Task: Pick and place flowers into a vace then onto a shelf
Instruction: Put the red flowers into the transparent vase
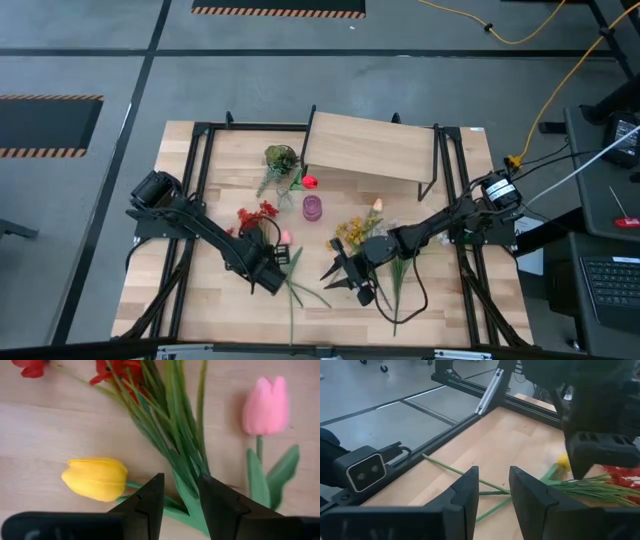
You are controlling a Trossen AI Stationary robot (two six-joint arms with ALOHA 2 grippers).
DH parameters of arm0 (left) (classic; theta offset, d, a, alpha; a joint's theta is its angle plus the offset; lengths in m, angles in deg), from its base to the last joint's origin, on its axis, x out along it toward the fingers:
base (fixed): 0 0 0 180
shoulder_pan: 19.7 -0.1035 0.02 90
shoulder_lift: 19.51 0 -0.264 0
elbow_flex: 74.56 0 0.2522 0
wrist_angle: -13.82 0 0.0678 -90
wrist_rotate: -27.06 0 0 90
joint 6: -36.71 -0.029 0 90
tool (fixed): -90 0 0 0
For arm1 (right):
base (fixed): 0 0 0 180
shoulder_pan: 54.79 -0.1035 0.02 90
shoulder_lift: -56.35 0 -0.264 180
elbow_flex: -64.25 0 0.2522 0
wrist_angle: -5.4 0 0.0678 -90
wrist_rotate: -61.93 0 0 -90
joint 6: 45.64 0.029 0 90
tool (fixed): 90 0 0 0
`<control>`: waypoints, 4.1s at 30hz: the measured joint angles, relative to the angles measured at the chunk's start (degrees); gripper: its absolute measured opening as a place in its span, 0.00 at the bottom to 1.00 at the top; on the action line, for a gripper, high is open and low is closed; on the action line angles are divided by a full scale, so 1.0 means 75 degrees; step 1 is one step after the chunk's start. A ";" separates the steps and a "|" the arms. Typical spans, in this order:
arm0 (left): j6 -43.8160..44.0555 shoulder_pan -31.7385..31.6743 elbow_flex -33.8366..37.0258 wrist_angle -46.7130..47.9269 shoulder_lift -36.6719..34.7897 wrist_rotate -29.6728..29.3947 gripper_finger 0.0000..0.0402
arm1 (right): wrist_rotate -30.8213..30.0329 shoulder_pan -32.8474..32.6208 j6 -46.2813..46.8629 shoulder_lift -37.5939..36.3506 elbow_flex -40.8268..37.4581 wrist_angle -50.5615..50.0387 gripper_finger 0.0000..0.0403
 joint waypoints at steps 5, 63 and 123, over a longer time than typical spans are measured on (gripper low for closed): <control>0.0009 0.0001 0.0249 -0.0446 0.0000 -0.0517 0.28 | 0.0002 -0.0036 -0.0095 0.0000 0.0000 0.0000 0.28; 0.0127 0.0344 0.0395 -0.0609 0.0452 -0.3217 0.02 | 0.0185 -0.0042 0.0081 0.0009 -0.0003 -0.0417 0.28; -0.0385 0.1096 0.0377 -0.0542 -0.0198 -0.3850 0.12 | 0.0183 -0.0042 0.0138 0.0009 -0.0003 -0.0460 0.28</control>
